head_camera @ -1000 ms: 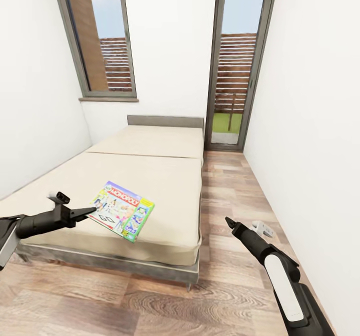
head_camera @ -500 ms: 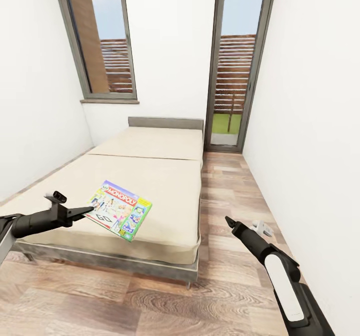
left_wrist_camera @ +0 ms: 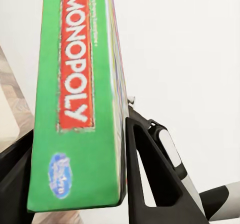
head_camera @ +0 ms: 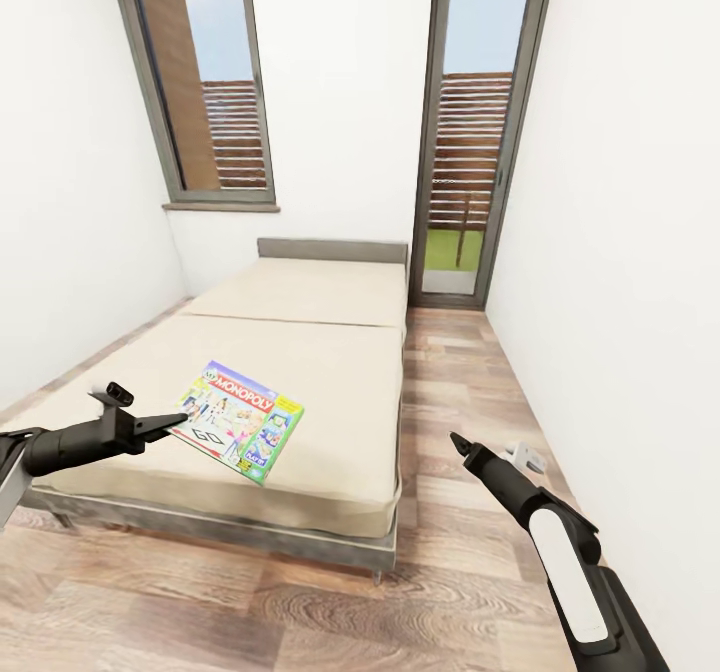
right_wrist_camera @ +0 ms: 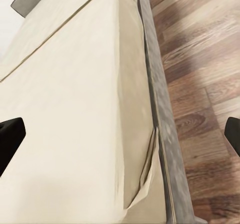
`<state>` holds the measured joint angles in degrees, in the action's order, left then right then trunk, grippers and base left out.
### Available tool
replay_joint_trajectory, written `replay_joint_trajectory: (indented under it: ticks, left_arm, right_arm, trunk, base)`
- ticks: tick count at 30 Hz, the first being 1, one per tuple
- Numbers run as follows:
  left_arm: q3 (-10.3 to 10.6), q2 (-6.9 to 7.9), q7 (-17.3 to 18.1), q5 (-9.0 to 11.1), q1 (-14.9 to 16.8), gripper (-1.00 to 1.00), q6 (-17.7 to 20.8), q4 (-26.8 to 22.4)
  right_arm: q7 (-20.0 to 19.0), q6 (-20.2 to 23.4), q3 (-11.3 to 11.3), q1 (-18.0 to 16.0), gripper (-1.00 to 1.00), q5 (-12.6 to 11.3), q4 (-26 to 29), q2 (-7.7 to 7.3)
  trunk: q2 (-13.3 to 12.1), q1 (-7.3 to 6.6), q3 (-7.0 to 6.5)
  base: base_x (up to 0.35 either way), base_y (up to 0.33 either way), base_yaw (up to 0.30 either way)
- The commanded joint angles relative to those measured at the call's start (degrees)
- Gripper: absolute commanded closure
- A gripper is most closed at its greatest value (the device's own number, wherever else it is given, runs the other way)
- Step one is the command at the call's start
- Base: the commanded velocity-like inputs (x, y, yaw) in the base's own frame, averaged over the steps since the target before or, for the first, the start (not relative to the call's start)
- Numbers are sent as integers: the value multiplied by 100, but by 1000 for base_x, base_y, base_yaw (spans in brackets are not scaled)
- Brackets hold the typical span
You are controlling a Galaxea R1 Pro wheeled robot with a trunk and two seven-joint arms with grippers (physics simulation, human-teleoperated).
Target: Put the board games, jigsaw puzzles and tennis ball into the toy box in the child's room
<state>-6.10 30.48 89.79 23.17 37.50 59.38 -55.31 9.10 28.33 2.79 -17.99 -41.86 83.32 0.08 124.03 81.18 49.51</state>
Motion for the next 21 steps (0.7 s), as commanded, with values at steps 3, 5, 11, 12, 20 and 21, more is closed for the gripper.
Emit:
replay_joint_trajectory:
  ticks: [3,5,11,12,20,21]
  left_arm:
    - [4,4,21,-10,3,100,62,0]
    - [4,3,21,-12,3,100,62,1]
    - [2,16,21,-10,2,100,62,3]
    - [-1,29,21,-8,2,100,62,3]
    - [3,150,21,27,3,100,62,3]
    - [3,154,21,25,3,100,62,3]
  right_arm:
    - [48,23,3,-3,-100,-53,9,1]
    - [48,23,3,-3,-100,-52,5,1]
    - [48,20,3,-3,-100,-60,0,1]
    - [51,18,3,-3,-100,-60,0,1]
    - [73,11,1,-3,-100,-57,0,9]
    - [73,9,-1,-3,-100,-52,0,13]
  trunk:
    - [-119,-67,-64]
    - [-199,-111,-113]
    - [-440,-243,-255]
    - [-480,-265,-275]
    - [-801,-441,-423]
    - [-841,-463,-444]
  base:
    - [0,0,143]
    - [0,0,174]
    - [0,0,153]
    - [0,0,49]
    - [0,0,13]
    - [0,0,-32]
